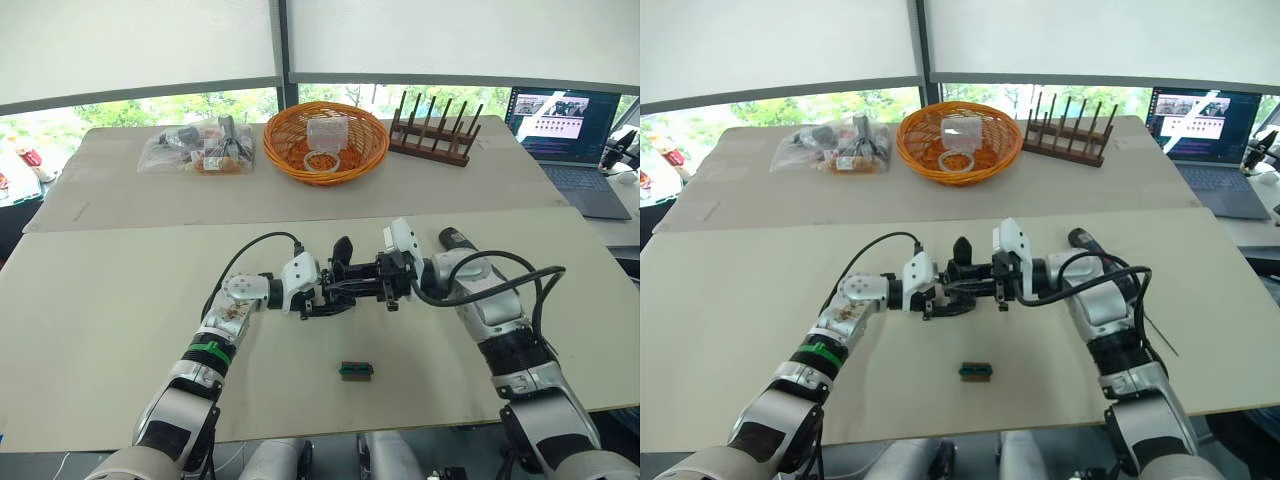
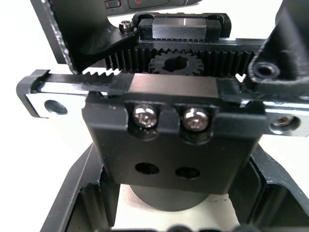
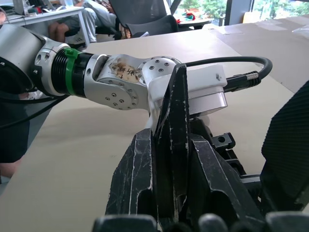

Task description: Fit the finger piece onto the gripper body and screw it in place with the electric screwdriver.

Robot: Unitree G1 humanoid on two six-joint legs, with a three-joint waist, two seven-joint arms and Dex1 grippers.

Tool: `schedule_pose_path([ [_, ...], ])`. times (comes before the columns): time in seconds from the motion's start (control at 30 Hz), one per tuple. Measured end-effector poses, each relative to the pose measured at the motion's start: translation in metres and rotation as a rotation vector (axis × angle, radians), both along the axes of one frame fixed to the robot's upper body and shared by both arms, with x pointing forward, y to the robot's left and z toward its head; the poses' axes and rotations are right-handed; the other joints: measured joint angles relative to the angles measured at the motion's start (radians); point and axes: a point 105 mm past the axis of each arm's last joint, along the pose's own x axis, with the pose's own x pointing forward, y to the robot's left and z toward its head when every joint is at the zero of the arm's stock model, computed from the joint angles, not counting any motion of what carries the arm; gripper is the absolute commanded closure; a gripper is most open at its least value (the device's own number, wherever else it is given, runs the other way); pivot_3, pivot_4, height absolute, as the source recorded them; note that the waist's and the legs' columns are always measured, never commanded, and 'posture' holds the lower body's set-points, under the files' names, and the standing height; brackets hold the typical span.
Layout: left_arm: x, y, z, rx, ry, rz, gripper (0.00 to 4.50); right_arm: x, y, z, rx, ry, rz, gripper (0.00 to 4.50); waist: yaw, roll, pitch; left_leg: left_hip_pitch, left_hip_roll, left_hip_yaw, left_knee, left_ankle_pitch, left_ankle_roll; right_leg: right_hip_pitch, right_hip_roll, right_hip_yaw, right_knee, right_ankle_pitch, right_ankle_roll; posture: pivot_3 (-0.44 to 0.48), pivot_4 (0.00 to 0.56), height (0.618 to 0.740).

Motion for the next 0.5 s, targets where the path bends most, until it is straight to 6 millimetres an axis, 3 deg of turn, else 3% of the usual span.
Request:
schedule_pose_path([
  [0.5,0.0004,0.0,0.0,0.001,-0.003,0.004,2.11,0.0024,0.0005,0.0012,-0.013,-0.012,0.0,4.09,0.0,0.0,0.0,0.0,0.0,0.0,0.0,0.0,0.0,0.0,0.0,0.0,0.0,0.0,0.0,0.0,0.15,0.74],
])
